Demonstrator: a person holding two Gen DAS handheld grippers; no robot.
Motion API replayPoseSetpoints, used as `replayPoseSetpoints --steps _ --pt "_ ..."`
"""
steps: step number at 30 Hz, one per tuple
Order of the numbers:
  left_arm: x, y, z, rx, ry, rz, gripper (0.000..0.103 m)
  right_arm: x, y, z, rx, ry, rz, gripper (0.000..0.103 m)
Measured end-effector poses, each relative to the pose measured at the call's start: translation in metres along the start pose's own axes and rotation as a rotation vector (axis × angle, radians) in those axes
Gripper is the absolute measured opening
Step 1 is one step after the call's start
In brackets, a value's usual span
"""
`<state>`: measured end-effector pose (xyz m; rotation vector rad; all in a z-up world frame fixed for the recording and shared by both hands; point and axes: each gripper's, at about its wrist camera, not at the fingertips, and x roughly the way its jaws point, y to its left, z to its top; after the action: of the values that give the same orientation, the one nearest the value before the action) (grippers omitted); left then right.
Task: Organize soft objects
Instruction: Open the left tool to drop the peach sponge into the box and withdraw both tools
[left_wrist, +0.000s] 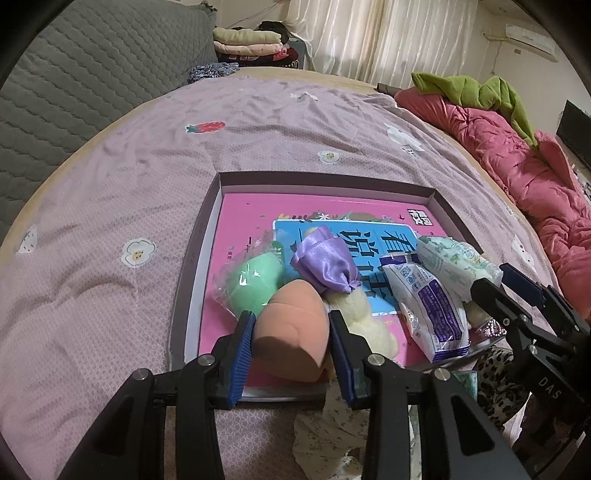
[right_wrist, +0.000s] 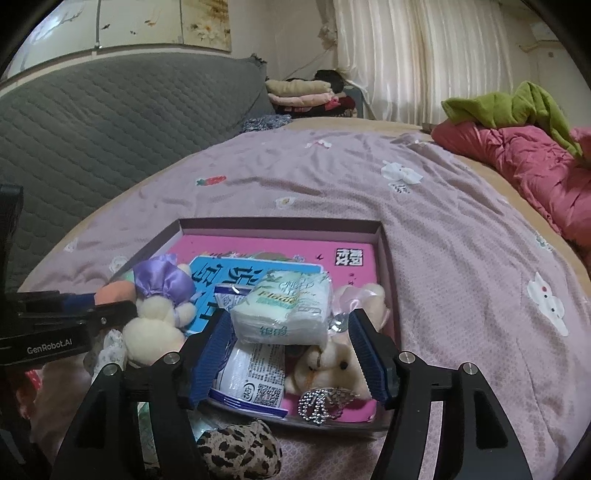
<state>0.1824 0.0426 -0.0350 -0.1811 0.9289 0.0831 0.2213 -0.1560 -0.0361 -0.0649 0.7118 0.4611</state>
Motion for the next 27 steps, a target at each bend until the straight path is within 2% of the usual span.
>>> replayPoseSetpoints --steps 4,23,27 --pt "-0.0012 0.0024 0.0006 -0.011 -0.002 -0.003 0.054 0.0006 -0.0025 -0.0002 0.018 0.007 0.007 0.068" --pt "-0.0046 0.0037 0.0013 -0.026 -0.001 -0.01 0.055 -0.0019 -0.0027 0.0003 0.022 0.003 -0.002 0.069" --pt "-0.0071 0.0028 0.0016 -0.019 -0.006 -0.008 0.059 -0.0018 -0.0022 0.0017 0.02 -0.005 -0.008 0.07"
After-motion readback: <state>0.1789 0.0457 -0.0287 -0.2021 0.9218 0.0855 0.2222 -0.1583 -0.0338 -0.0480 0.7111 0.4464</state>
